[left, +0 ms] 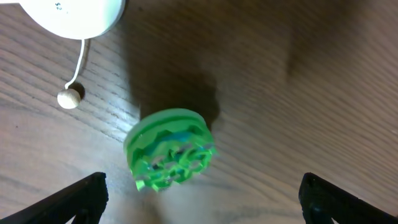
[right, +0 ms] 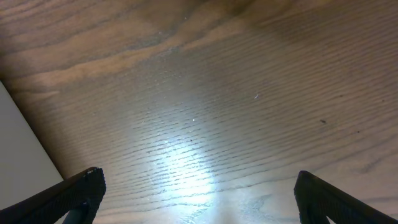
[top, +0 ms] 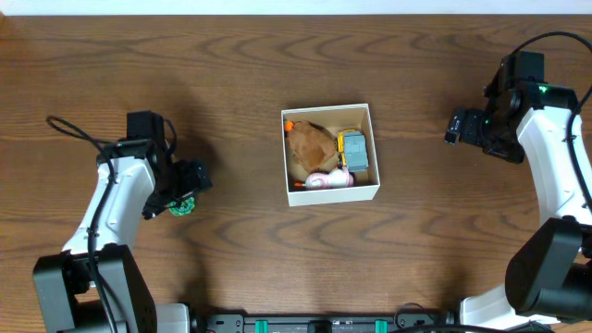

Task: Pack container
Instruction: 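Move the left gripper to the green spinning top and grasp it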

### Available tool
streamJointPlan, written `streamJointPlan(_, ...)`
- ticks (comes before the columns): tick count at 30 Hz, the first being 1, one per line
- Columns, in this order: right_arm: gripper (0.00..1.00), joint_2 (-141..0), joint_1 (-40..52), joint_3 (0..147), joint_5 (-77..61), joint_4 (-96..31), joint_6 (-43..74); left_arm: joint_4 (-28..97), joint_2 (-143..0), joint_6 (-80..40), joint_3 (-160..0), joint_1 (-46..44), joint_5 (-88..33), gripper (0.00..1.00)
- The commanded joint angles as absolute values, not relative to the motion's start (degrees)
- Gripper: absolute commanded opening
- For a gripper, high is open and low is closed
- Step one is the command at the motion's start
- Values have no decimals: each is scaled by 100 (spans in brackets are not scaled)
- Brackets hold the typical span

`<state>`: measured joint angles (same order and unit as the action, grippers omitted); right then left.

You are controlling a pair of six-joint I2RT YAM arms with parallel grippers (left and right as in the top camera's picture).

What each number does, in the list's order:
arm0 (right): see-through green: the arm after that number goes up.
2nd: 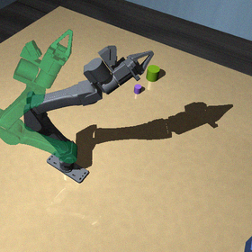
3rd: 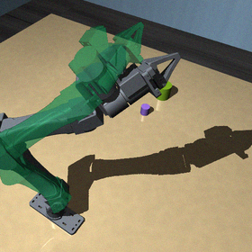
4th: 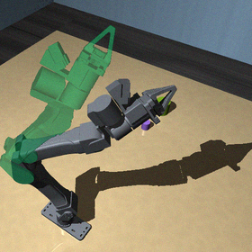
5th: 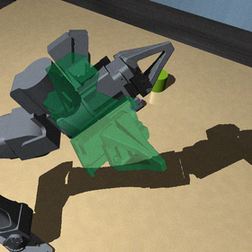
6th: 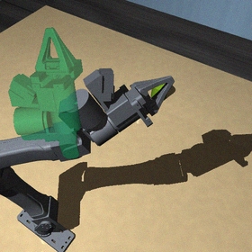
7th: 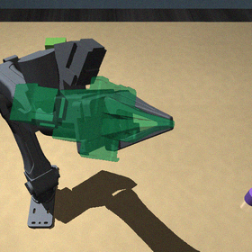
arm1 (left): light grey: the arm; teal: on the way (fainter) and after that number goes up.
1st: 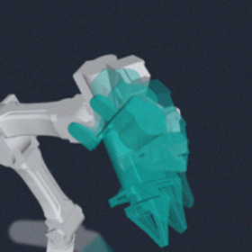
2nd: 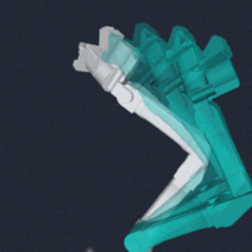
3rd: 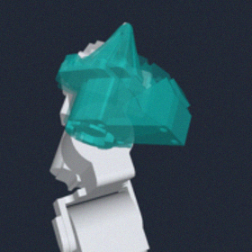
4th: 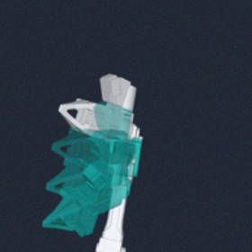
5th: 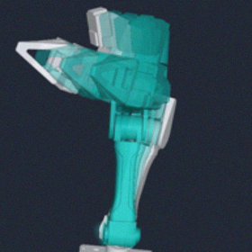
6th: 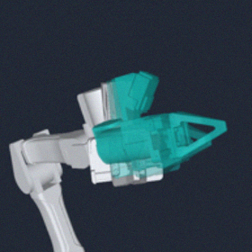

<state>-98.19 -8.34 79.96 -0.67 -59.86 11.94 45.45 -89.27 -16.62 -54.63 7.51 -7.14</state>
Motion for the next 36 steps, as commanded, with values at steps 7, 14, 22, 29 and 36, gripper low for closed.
streamJointPlan(7,99,-9828,-856,7970,-93,-6003,1151,4056,-8997,-1787,-5057,867,-687,98)
streamJointPlan(14,99,-9828,-856,7970,-93,-6027,1151,3798,-9070,-1811,-5054,869,-447,98)
streamJointPlan(22,99,-9828,-856,7970,-93,-6027,1151,3699,-9487,-1813,-5054,867,-386,98)
streamJointPlan(29,99,-9828,-856,7970,-93,-6047,1151,3717,-9800,-1831,-5057,867,-388,98)
streamJointPlan(36,99,-9828,-856,7970,-93,-6047,1151,3789,-9795,-1831,-5057,867,-390,88)
